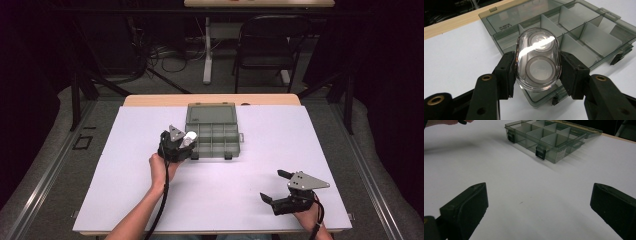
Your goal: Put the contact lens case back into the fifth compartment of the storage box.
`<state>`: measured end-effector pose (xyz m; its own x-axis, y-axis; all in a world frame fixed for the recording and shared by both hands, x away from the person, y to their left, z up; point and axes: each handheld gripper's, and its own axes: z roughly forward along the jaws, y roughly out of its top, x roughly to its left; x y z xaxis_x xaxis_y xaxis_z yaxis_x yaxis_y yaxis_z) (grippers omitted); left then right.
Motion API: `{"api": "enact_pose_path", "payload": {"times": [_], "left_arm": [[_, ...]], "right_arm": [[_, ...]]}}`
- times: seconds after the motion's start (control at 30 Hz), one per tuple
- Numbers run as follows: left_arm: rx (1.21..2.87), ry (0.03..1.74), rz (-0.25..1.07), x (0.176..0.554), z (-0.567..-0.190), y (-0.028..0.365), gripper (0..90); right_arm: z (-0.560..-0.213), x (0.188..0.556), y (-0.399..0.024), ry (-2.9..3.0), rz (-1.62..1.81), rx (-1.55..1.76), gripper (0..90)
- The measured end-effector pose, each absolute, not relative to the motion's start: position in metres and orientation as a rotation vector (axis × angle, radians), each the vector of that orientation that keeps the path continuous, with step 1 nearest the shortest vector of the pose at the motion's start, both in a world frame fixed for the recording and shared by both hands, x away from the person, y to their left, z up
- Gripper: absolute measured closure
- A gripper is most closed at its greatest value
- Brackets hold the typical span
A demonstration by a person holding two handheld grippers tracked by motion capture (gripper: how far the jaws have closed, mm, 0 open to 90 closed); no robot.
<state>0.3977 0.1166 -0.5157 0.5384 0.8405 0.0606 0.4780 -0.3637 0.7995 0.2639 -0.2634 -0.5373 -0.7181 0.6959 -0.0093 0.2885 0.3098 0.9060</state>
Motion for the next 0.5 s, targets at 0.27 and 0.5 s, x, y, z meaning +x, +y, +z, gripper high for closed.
{"api": "enact_pose_path", "payload": {"times": [0.27, 0.5], "left_arm": [[2.064, 1.078, 0.614, 0.4018, -0.5202, 0.1145, 48.9], [2.098, 1.079, 0.635, 0.4038, -0.5222, 0.1111, 48.9]], "right_arm": [[-0.5368, 0.2625, -0.2648, 2.177, 1.386, 0.887, 1.2], [-0.5368, 0.2617, -0.2650, 2.176, 1.385, 0.881, 1.2]]}}
